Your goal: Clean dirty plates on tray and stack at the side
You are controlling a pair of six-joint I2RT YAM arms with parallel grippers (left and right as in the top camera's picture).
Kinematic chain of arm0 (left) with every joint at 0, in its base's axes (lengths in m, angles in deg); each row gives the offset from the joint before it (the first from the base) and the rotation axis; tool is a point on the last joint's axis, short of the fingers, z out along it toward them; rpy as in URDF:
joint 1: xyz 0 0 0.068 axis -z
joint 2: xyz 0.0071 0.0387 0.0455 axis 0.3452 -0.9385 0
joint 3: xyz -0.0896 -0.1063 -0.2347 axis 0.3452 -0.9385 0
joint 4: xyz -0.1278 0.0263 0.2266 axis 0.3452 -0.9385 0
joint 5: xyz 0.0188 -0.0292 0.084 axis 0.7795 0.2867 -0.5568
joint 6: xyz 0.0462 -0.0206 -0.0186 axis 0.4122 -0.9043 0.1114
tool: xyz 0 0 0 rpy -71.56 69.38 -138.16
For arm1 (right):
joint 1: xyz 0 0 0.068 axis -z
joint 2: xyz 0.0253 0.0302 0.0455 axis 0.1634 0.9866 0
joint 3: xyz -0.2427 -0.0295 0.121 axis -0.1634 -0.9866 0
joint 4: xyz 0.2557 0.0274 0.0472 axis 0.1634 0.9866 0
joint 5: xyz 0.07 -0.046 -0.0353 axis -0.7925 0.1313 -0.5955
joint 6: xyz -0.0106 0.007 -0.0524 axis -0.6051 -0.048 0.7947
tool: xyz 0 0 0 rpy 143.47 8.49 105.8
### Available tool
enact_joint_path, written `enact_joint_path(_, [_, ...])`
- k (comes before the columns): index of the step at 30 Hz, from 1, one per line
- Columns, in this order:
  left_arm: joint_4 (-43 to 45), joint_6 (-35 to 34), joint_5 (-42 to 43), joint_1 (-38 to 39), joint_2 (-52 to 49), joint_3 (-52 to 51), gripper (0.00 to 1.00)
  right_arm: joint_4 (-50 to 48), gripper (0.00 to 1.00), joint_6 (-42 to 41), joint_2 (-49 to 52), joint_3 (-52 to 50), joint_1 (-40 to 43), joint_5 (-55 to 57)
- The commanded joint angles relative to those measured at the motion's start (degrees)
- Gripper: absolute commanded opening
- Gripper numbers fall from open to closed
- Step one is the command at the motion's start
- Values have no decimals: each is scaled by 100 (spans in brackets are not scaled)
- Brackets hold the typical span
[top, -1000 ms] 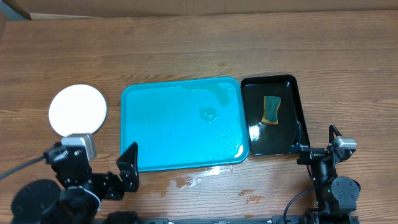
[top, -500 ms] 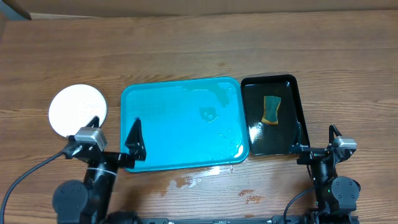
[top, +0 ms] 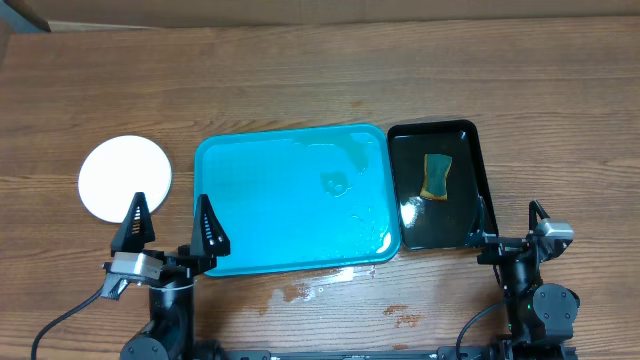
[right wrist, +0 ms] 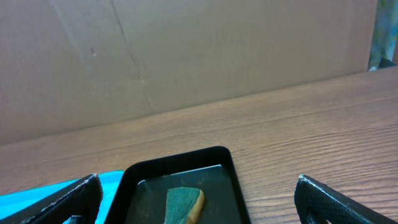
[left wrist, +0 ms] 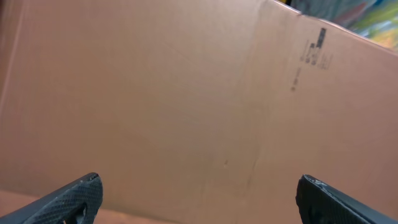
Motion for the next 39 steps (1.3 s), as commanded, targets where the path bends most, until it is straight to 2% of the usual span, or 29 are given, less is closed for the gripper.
enact_joint_path(1, [7, -114, -210, 22, 160, -291, 100, -37, 100, -4, -35, -61, -33, -13])
enact_joint_path(8, [-136, 2, -334, -2, 251, -748, 100, -37, 100, -4, -35, -61, -31, -13])
enact_joint_path(16, [-1480, 85, -267, -142, 254, -820, 100, -37, 100, -4, -35, -61, -33, -13])
enact_joint_path(24, [-2306, 1397, 227, -162, 291, -820, 100, -37, 100, -4, -35, -61, -33, -13])
enact_joint_path(29, [-2295, 2026, 225, -151, 289, -820, 100, -37, 100, -4, -35, -61, -31, -13])
enact_joint_path(39, [-2293, 2055, 219, -151, 286, -820, 100, -37, 100, -4, -35, -61, -31, -13])
